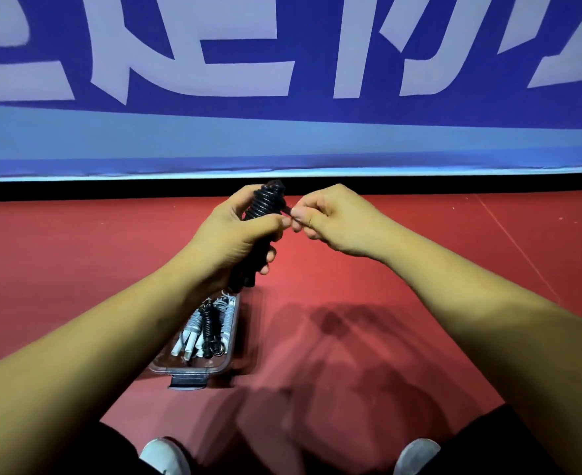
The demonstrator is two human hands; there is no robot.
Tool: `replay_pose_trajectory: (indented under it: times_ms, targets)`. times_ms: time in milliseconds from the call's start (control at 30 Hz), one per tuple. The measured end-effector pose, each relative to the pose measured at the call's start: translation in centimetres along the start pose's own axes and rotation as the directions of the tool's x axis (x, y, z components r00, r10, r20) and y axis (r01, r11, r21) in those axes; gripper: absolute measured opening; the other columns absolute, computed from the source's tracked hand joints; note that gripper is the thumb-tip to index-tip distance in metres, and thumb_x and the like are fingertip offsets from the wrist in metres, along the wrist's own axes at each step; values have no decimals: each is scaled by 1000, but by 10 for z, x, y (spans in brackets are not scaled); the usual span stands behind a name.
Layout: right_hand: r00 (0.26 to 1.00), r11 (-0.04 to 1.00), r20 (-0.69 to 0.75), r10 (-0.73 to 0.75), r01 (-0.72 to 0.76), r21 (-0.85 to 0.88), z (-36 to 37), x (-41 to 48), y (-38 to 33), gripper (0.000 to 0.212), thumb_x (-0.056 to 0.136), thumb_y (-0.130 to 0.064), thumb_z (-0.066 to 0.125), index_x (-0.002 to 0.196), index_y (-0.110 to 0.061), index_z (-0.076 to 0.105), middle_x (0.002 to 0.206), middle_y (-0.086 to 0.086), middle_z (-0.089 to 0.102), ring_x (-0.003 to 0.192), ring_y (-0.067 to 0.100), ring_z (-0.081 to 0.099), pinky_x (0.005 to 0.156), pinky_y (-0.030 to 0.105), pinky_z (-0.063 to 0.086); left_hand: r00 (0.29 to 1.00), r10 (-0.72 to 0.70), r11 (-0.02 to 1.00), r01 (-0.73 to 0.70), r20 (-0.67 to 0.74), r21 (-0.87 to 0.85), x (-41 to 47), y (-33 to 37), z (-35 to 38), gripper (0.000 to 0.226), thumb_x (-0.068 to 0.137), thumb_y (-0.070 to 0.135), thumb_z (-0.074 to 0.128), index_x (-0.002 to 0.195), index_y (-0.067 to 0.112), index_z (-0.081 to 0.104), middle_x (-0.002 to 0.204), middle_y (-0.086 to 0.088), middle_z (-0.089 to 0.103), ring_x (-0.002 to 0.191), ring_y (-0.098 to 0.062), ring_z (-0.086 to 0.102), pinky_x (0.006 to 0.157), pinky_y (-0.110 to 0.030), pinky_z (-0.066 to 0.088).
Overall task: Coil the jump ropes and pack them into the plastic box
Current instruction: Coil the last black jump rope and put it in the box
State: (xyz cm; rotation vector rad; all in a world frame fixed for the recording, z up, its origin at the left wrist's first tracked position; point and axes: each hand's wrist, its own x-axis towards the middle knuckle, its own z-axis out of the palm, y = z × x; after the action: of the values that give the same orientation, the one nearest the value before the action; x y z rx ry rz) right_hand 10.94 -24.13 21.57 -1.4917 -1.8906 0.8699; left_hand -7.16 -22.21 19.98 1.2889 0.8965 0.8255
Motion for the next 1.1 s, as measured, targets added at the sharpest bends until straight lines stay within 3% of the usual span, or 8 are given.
replay_pose_trajectory:
  times_ms: [233,367,500,567,733,867,967,1100]
  targets:
    - [985,744,74,-157,167,-646,7,-12,-11,20,97,-24,46,79,-17,51,63,-4,45,65,24,46,61,30,30,982,-190,952,189,-17,241,11,-4,-11,24,86,7,72,107,17,65,66,-7,55,45,-21,51,45,-26,46]
    - [962,546,127,-242,243,-802,15,-19,-13,16,95,-23,50,102,-19,64,100,6,63,93,30,61,67,33,37,954,-297,826,243,26,508,11,-4,-16,23,86,10,71,106,20,65,62,-3,58,41,-18,51,40,-23,42]
    - [915,615,235,-328,396,-682,28,-14,-2,18,86,-11,63,102,-11,71,134,2,50,118,24,52,95,35,46,865,-497,649,313,75,693,7,-2,-23,13,88,11,67,97,12,59,58,-3,58,46,-20,54,43,-25,46]
    - [918,662,291,-271,397,-636,30,-15,-2,18,91,-11,55,103,-12,68,124,-3,59,105,22,61,86,31,48,866,-491,617,270,93,739,5,-2,-23,14,87,12,67,96,7,58,54,-1,58,44,-18,55,41,-24,46]
    - [951,813,210,-229,305,-496,19,-10,-5,25,97,-20,49,81,-9,66,81,4,67,78,24,61,75,41,48,968,-75,317,-204,239,926,2,-2,-32,35,68,56,66,87,26,60,60,10,56,56,-13,54,54,-26,43]
    - [992,997,100,-82,81,11,17,-6,-8,30,100,-10,46,73,-5,57,69,16,68,60,26,69,65,34,56,933,205,59,-314,296,948,-3,-6,-36,33,76,52,62,103,34,59,83,9,66,81,-25,64,64,-33,49]
    - [992,955,116,-53,16,296,12,-5,-6,33,103,-9,41,71,-6,51,66,23,63,51,29,59,53,34,50,899,269,236,-409,345,881,-5,-4,-37,38,74,59,56,100,33,55,69,9,60,65,-21,57,59,-35,48]
    - [997,968,81,-7,-14,251,8,-2,0,36,101,-22,48,67,-13,54,48,4,43,42,16,36,45,24,32,921,189,606,-383,342,697,-8,-2,-35,48,74,59,72,108,33,51,74,-3,70,58,-27,52,59,-40,50]
